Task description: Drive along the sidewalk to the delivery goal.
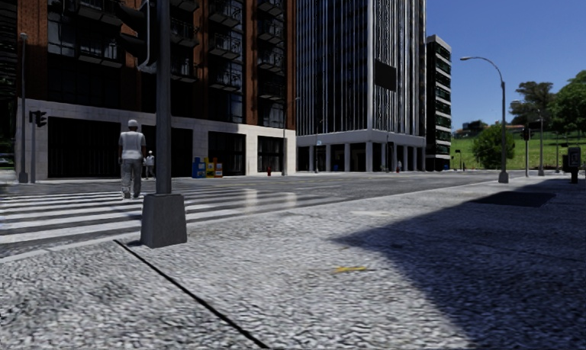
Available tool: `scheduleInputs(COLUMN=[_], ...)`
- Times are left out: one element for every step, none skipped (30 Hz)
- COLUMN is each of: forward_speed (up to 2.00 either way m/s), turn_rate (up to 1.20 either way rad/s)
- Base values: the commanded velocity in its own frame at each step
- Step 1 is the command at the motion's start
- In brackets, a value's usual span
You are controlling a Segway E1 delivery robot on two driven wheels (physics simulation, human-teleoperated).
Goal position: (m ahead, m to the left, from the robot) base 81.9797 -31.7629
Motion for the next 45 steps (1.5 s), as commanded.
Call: scheduleInputs(forward_speed=[1.28,1.28,1.28,1.28,1.28,1.28,1.28,1.28,1.28,1.28,1.28,1.28,1.28,1.28,1.28,1.28,1.28,1.28,1.28,1.28,1.28,1.28,1.28,1.28,1.28,1.28,1.28,1.28,1.28,1.28,1.28,1.28,1.28,1.28,1.28,1.28,1.28,1.28,1.28,1.28,1.28,1.28,1.28,1.28,1.28], turn_rate=[0.15,0.00,0.00,0.00,0.00,0.00,0.00,0.00,0.00,0.00,0.00,0.00,0.00,0.00,0.00,0.00,0.00,0.00,0.00,0.00,0.00,0.00,0.00,-0.03,-0.07,-0.10,-0.11,-0.11,-0.01,0.00,0.00,0.00,0.00,0.00,0.00,0.00,0.00,0.00,0.00,0.00,0.00,0.00,0.00,0.00,-0.01])
